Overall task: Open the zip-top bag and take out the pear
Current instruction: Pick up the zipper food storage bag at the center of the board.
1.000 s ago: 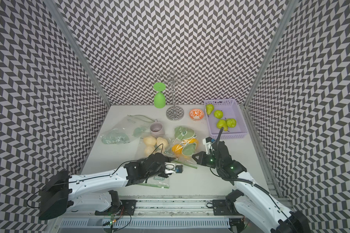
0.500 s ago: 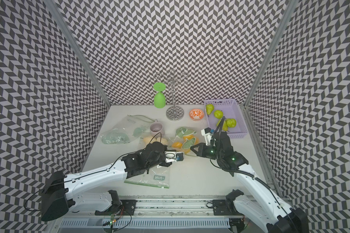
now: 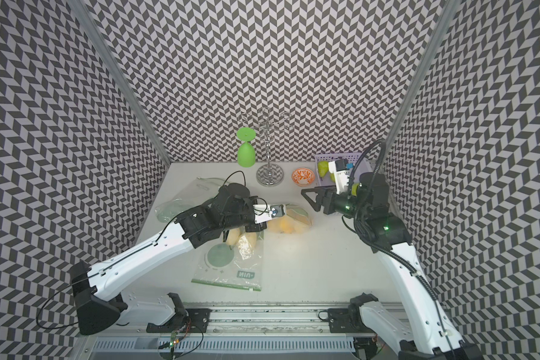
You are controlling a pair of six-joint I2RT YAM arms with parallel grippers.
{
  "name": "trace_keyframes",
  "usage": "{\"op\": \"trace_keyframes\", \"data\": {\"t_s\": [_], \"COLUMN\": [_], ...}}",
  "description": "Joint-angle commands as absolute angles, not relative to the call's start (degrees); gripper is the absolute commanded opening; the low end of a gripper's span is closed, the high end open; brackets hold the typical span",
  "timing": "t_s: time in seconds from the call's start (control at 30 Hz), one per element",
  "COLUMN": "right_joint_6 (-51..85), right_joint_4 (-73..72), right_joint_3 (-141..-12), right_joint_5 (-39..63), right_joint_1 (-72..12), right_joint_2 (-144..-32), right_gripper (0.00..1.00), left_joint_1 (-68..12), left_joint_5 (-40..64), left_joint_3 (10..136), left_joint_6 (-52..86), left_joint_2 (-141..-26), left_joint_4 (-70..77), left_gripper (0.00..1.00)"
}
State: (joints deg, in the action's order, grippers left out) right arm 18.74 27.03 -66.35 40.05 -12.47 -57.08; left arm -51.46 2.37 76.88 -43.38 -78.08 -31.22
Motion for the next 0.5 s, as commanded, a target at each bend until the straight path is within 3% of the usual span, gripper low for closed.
{"op": "trace_keyframes", "data": {"t_s": [0.0, 0.27, 0.47], "right_joint_6": [13.40, 9.41, 8.19], "right_joint_4": [24.08, 24.04, 24.50], "right_joint_3": [-65.62, -59.37, -54.87], "right_joint_5": [46.12, 37.90, 34.44], "right_joint_1": [-13.41, -23.60, -25.73], "right_joint_2": [-57.03, -53.29, -49.83], "right_gripper": [0.71, 0.71, 0.70], "left_joint_1": [-50.98, -50.03, -49.52], "left_joint_5": [7.30, 9.35, 10.52], "left_joint_3": [79.71, 80.83, 81.37], "left_joint_6": [-41.71, -41.03, -40.94], "left_joint_2": [-80.06, -81.62, -81.73], "left_joint_4": [-36.55, -37.27, -37.68], "left_gripper": [0.00, 0.00, 0.00]}}
